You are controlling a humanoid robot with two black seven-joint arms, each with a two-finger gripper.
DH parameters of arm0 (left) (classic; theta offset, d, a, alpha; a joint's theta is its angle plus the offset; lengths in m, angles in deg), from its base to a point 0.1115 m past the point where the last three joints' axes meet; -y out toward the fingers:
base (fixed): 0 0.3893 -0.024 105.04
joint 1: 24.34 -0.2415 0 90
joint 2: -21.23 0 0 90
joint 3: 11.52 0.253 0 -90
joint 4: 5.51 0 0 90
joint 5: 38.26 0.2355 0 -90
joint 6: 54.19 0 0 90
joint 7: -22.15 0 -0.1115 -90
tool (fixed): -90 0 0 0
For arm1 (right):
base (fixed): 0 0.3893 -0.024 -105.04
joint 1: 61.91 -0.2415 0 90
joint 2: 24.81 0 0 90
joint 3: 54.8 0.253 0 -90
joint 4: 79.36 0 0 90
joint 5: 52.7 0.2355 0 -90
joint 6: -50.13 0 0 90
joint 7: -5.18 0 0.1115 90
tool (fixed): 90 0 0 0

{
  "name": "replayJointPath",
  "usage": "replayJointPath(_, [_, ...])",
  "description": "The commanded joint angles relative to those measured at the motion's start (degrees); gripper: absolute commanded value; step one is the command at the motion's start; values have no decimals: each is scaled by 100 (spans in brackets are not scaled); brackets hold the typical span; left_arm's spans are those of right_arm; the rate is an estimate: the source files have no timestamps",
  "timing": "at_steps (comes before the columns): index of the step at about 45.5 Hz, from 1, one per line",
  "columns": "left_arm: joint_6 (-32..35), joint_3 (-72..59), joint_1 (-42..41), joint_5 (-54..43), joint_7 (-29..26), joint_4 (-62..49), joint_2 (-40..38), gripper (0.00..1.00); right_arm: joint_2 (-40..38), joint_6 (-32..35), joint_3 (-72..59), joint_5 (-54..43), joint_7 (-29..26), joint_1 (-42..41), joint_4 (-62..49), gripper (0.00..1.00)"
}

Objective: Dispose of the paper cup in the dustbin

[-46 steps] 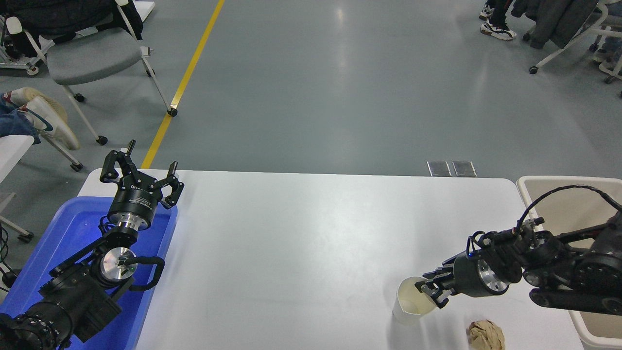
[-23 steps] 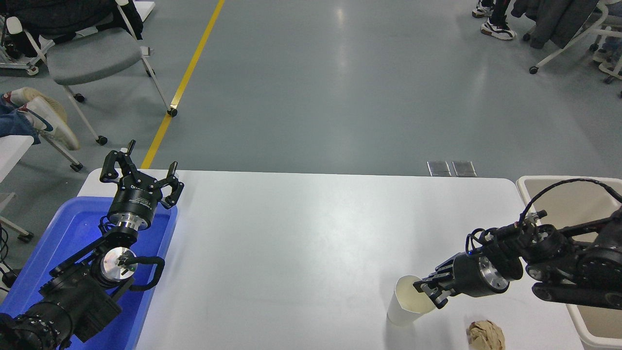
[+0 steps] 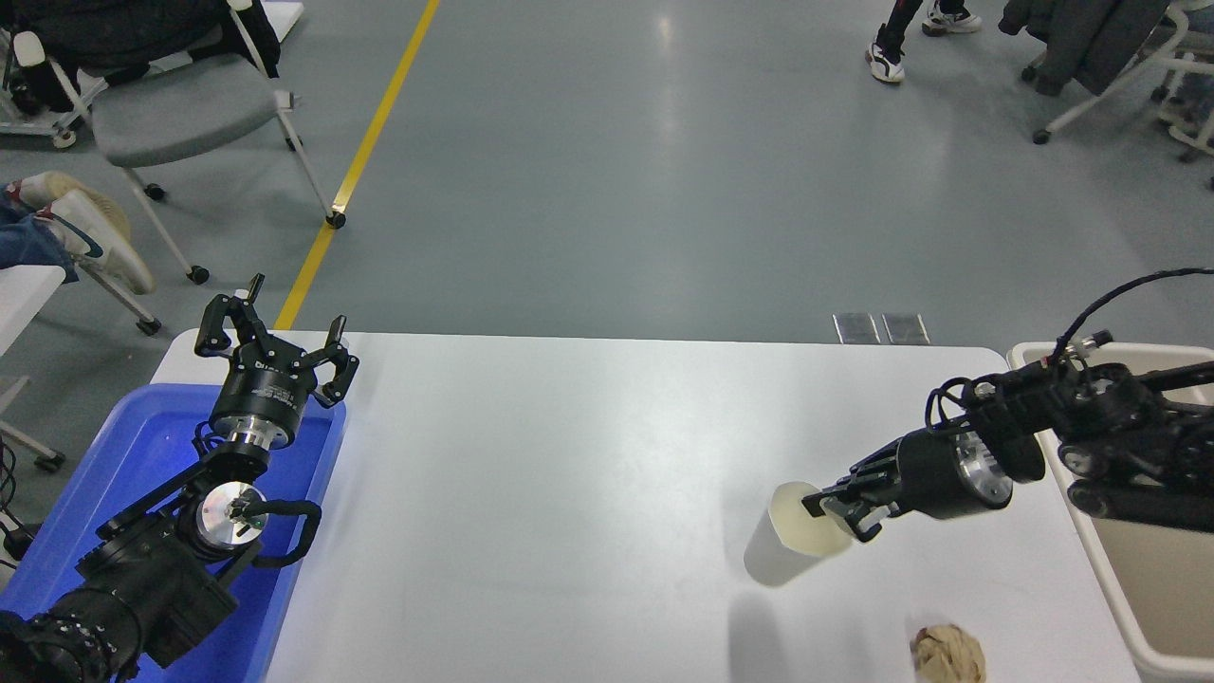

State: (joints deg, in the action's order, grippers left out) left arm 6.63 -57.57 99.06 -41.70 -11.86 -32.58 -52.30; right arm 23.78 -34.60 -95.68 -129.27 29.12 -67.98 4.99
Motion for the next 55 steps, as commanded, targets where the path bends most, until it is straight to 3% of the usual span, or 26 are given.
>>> replayJointPath(1, [0,0,0,1,0,0,-3,100,-560,764,-34,239,154,-1282,371,0])
replayJointPath(7, [0,0,0,1,0,0,-3,100,-842,1257,97,283,207,-1765,494,0])
replayJointPath(24, [0,0,0,1,0,0,6,100,-1211,1626,238,599,199,-2478,538,0])
replayJointPath(32, [0,0,0,1,0,0,6,100,-1360,1582,256,617,190,-2241,416,0])
replayJointPath(44, [0,0,0,1,0,0,-3,100,-2546,1530,967,635,190,-1345,292,0])
replayJointPath(55, [0,0,0,1,0,0,-3,100,-3355,1012,1504,801,181,-281,-313,0])
